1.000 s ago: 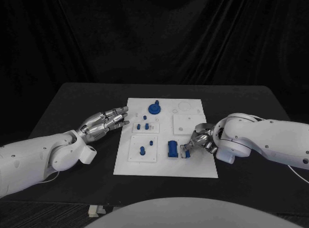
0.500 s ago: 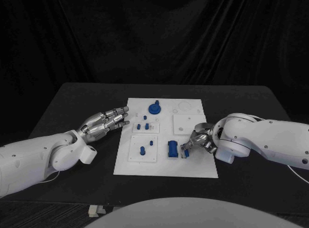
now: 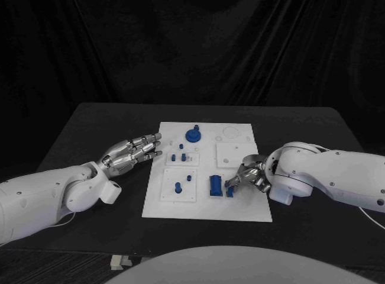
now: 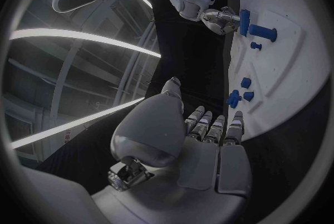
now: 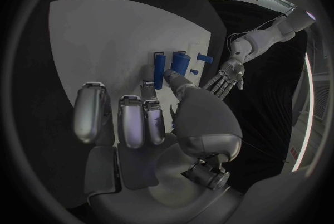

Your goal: Assemble the parts on the task board

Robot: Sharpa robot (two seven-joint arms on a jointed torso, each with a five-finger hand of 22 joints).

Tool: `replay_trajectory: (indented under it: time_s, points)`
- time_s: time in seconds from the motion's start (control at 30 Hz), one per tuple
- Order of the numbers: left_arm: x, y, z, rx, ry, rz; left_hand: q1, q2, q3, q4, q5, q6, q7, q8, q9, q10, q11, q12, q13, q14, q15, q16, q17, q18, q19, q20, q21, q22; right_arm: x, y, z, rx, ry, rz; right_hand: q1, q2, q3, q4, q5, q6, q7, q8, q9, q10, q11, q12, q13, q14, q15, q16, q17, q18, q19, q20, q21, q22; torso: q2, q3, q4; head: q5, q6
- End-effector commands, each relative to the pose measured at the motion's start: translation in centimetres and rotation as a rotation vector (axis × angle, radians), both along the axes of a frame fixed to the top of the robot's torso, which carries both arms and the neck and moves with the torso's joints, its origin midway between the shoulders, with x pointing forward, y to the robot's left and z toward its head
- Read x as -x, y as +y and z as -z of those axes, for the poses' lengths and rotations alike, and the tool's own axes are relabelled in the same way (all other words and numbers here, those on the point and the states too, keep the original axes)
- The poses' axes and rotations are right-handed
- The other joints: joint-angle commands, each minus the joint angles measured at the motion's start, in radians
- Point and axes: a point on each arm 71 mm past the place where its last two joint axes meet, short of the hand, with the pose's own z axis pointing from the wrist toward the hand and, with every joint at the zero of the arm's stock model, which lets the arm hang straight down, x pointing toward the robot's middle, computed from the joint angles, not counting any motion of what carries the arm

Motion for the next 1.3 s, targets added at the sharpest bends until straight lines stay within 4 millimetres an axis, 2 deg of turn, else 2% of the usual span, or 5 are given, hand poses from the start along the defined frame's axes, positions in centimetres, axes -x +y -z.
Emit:
replay_trajectory:
  time_s: [0.03, 0.7, 0.87, 1.07, 1.3]
  points:
    - [0.1, -0.2, 0.0, 0.019, 0.006, 0.01, 0.004, 0.003, 0.002, -0.004, 0.006, -0.002, 0.004, 0.004, 0.0, 0.001, 0.002, 0.004, 0.001, -0.001, 0.002, 0.005, 0.001, 0.015, 0.007, 0.001, 0.006, 0.0, 0.2, 0.0, 0.2, 0.017, 0.014, -0.024, -0.007, -0.002, -0.001, 0.007, -0.008, -0.005, 0.003, 0.007, -0.001, 0.101, -0.002, 0.004, 0.263, 0.065, -0.005, 0.001, 0.02, 0.017, 0.028, -0.007, -0.004, 0.177, 0.0, -0.0001, 0.0002, 0.001, 0.0]
    - [0.2, -0.1, 0.2, 0.022, 0.011, 0.012, 0.004, 0.006, 0.004, -0.004, 0.007, 0.001, 0.006, 0.005, 0.001, 0.001, 0.002, 0.004, 0.001, -0.001, 0.004, 0.005, 0.001, 0.015, 0.008, 0.001, 0.007, 0.002, 0.2, -1.0, -0.7, 0.0, -0.089, 0.005, -0.08, -0.031, -0.191, 0.165, -0.193, -0.008, 0.0, 0.048, 0.008, 0.101, -0.005, 0.004, 0.263, 0.066, -0.007, 0.006, 0.025, 0.017, 0.031, -0.008, -0.006, 0.179, 0.0, -0.0001, 0.0003, 0.009, 0.0]
    - [0.2, 0.0, 0.1, 0.028, -0.003, 0.003, 0.003, 0.007, 0.004, -0.004, 0.007, 0.007, 0.008, 0.008, 0.002, 0.003, -0.001, 0.006, 0.002, 0.001, 0.006, 0.006, 0.002, 0.015, 0.011, 0.001, 0.008, 0.005, 0.2, -2.0, -2.0, -0.068, -0.165, 0.057, -0.181, 0.028, -0.279, 0.317, -0.094, -0.001, -0.007, 0.073, 0.021, 0.101, -0.011, 0.004, 0.263, 0.068, -0.012, 0.014, 0.039, 0.015, 0.035, -0.014, 0.005, 0.182, 0.0, -0.0001, -0.0003, 0.009, 0.0]
    - [0.2, 0.1, -0.2, 0.038, -0.03, -0.014, 0.002, 0.003, 0.0, -0.002, 0.004, 0.024, 0.008, 0.016, 0.004, 0.012, -0.004, 0.014, 0.004, 0.005, 0.007, 0.011, 0.004, 0.016, 0.017, 0.001, 0.012, 0.012, 0.1, -3.2, -3.5, -0.169, -0.248, 0.134, -0.254, 0.093, -0.354, 0.319, -0.132, 0.009, -0.01, 0.081, 0.024, 0.101, -0.013, 0.004, 0.263, 0.068, -0.014, 0.016, 0.04, 0.014, 0.036, -0.015, 0.011, 0.183, -0.001, 0.0001, 0.0001, 0.0, 0.0]
    - [0.1, -0.1, -0.2, 0.045, -0.04, -0.016, 0.001, 0.004, -0.001, 0.0, 0.003, 0.03, 0.009, 0.019, 0.005, 0.016, -0.004, 0.018, 0.004, 0.009, 0.005, 0.014, 0.005, 0.016, 0.019, 0.001, 0.013, 0.014, -0.1, -3.5, -3.5, -0.252, -0.232, 0.182, -0.293, 0.154, -0.449, 0.317, -0.213, -0.07, 0.023, -0.005, -0.046, 0.101, 0.016, 0.004, 0.263, 0.068, 0.01, 0.017, 0.038, 0.012, 0.036, 0.002, 0.015, 0.184, -0.001, 0.0001, 0.0003, -0.002, 0.0]
